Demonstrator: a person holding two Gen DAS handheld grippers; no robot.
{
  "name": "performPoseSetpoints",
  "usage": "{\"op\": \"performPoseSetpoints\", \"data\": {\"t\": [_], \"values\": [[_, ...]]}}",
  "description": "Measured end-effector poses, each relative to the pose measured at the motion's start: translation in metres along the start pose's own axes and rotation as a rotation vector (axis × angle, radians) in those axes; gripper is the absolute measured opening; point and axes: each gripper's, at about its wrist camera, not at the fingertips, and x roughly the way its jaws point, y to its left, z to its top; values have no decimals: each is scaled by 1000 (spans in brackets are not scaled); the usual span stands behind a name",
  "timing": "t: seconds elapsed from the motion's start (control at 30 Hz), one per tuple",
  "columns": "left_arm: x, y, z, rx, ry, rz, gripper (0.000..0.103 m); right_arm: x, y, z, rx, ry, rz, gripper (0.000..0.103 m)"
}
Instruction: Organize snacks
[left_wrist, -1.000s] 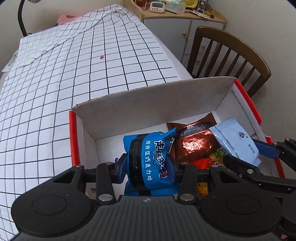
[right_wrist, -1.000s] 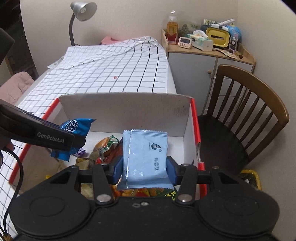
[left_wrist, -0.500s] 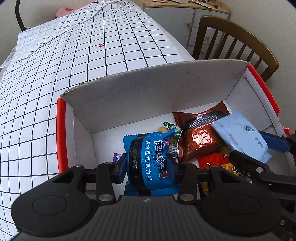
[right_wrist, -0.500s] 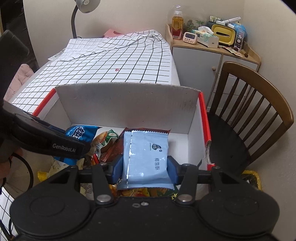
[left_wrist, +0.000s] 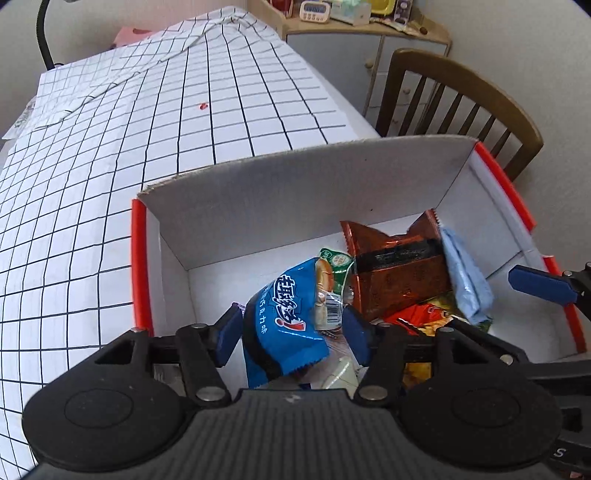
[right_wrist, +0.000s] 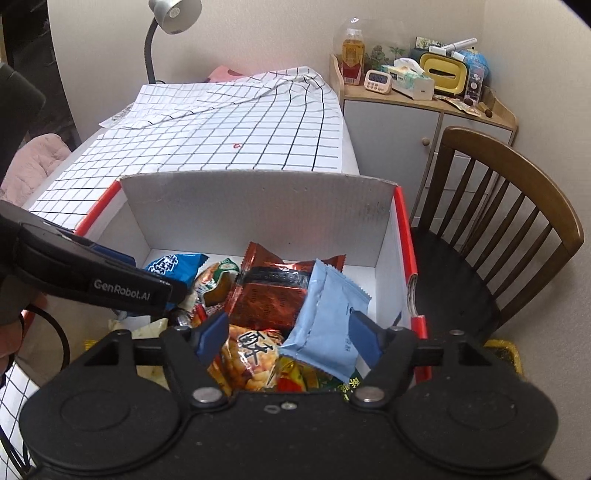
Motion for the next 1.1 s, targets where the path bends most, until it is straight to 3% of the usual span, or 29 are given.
{"op": "performPoseSetpoints", "data": {"t": [0.13, 0.23, 0.33, 0.43, 0.8, 0.9, 1.03, 1.1], "values": [[-18, 3, -4, 8, -34, -24, 60, -16, 3, 1, 14, -32, 10, 81], [-36, 6, -7, 14, -68, -49, 66, -30, 7, 0, 25, -69, 21, 87], [-55, 10, -12, 27, -105, -61, 67, -45, 11, 1, 40, -102, 36, 89], [-72, 15, -16, 35, -139, -80, 69, -60, 17, 1, 51, -149, 35, 100], [-127, 42, -42, 36, -219, -177, 79, -107, 43, -3, 91, -250, 72, 103], [-139, 49, -51, 38, -248, -184, 85, -117, 50, -6, 124, -263, 77, 103], [-152, 57, -60, 35, -278, -178, 86, -127, 55, -9, 173, -270, 85, 103], [-156, 61, -65, 35, -283, -175, 94, -131, 57, -10, 196, -272, 92, 103]]}}
